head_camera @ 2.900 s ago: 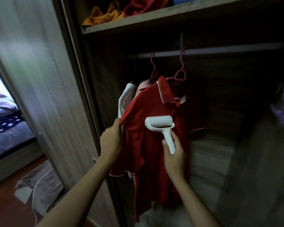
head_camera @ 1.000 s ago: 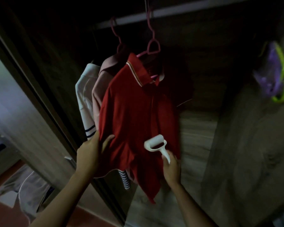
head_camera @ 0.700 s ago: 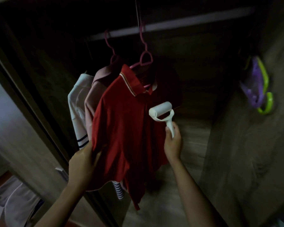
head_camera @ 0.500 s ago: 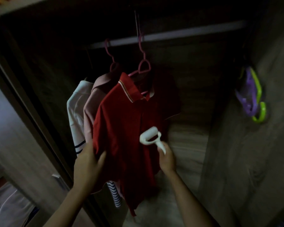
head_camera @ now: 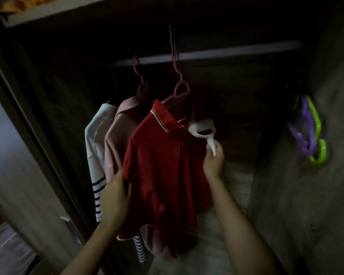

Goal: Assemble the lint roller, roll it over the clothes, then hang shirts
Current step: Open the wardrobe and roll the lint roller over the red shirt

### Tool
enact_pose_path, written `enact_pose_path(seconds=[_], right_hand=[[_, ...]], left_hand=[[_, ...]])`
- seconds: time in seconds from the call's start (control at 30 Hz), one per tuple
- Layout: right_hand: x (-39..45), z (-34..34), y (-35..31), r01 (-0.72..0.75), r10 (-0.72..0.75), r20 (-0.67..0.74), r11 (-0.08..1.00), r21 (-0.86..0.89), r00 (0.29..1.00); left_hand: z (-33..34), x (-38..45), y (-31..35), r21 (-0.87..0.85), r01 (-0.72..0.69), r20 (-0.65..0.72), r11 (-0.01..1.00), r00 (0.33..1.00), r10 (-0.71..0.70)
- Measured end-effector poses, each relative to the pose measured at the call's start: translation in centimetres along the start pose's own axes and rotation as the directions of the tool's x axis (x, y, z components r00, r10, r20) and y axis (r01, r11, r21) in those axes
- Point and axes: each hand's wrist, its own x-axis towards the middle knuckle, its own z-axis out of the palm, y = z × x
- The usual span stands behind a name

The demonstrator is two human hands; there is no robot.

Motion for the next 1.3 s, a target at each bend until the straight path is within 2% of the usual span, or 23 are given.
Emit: enact_pose_path(seconds=[0.13, 0.33, 0.43, 0.57, 0.7, 0.87, 0.97, 1.03, 1.13, 1.23, 1.3], right_hand=[[2.3, 1.6, 0.2, -0.057, 0.057, 0.010, 0.998, -0.006, 0.998], [-1.5, 1.4, 6.7, -0.147, 0.164, 0.132, 0.980, -0.131, 0.977], [-1.9, 0.9, 6.0, -0.143, 0.149, 0.057, 0.985, -0.093, 0.987], [2.2, 1.5, 0.9, -0.052, 0.052, -0.102, 0.999, 0.002, 0.993], [4.9, 1.6, -1.6, -0.053, 0.056, -0.096, 0.998, 0.035, 0.994], [0.3, 0.8, 5.2, -0.052, 0.060, 0.038, 0.981, -0.186, 0.997], [-5.0, -0.8, 10.8, -0.053, 0.126, 0.179, 0.929, -0.365, 0.976], [-7.7, -1.8, 13.1, -0.092, 0.197, 0.211, 0.901, -0.424, 0.957], [-8.4, -2.2, 13.4, -0.169, 0.229, 0.122, 0.911, -0.375, 0.966], [-7.5, -1.4, 11.5, -0.157, 0.173, 0.043, 0.954, -0.254, 0.984], [-6.9, -0.9, 10.4, -0.136, 0.147, 0.037, 0.966, -0.219, 0.988]], left_hand=[[0.0, 0.1, 0.0, 0.014, 0.024, -0.002, 1.000, 1.000, -0.024], [-0.9, 0.3, -0.3, 0.028, 0.016, -0.010, 0.999, 1.000, -0.015], [-1.5, 0.3, -0.3, 0.038, 0.029, -0.029, 0.999, 0.999, -0.028], [-1.8, 0.4, -0.1, 0.063, 0.023, -0.034, 0.998, 0.999, -0.021], [-1.7, 0.4, -0.5, 0.058, 0.029, -0.038, 0.998, 0.999, -0.026], [-1.4, 0.5, -0.7, 0.030, 0.045, -0.027, 0.999, 0.999, -0.044], [-1.5, 0.3, -0.4, -0.003, 0.042, -0.062, 0.999, 0.997, -0.042], [-1.5, 0.3, -0.4, -0.005, 0.029, -0.082, 1.000, 0.996, -0.029], [-1.6, 0.2, -0.7, -0.004, 0.007, -0.081, 1.000, 0.997, -0.007], [-1.5, 0.2, -0.6, -0.006, 0.008, -0.083, 1.000, 0.997, -0.009], [-1.4, 0.2, -0.6, 0.006, 0.034, -0.082, 0.999, 0.996, -0.033]])
